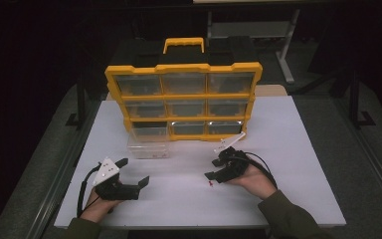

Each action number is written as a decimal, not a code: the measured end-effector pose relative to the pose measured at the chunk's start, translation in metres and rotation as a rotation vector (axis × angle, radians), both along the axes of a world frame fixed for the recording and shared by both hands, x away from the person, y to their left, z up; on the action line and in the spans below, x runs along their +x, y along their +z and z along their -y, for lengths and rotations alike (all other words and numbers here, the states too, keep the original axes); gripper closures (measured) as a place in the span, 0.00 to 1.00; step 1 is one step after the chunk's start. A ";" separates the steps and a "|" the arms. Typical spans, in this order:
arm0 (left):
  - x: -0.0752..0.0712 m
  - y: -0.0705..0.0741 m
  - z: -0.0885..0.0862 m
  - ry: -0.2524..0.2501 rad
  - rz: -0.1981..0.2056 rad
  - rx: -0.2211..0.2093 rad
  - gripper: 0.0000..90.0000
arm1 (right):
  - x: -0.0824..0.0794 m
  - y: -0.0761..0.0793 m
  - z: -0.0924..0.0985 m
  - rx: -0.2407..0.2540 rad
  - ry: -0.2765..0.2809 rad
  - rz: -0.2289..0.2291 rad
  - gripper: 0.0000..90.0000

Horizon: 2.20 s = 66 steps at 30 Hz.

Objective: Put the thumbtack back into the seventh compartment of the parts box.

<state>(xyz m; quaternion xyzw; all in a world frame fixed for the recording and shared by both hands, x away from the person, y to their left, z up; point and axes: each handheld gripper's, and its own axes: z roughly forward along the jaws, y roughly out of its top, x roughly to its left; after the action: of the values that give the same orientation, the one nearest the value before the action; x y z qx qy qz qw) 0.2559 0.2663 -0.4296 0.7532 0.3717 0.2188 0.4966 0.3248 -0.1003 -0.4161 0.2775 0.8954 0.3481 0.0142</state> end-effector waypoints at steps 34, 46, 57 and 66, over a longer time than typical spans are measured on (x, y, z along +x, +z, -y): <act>0.000 0.000 0.000 0.002 0.001 -0.001 0.00 | -0.012 -0.020 -0.013 -0.100 0.074 -0.032 0.84; 0.000 0.000 0.000 0.003 -0.002 -0.001 0.00 | -0.012 -0.019 -0.013 -0.111 0.058 -0.041 0.91; 0.000 0.000 0.000 0.000 0.000 0.002 0.00 | -0.010 -0.019 -0.012 -0.109 0.071 -0.034 0.92; 0.000 0.000 0.000 -0.001 0.002 0.004 0.00 | -0.009 -0.017 -0.012 -0.107 0.065 -0.038 0.92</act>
<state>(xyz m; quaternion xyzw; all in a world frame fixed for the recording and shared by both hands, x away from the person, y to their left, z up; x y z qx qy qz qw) 0.2561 0.2664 -0.4296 0.7541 0.3706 0.2198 0.4957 0.3160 -0.0886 -0.4330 0.2536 0.9214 0.2946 0.0007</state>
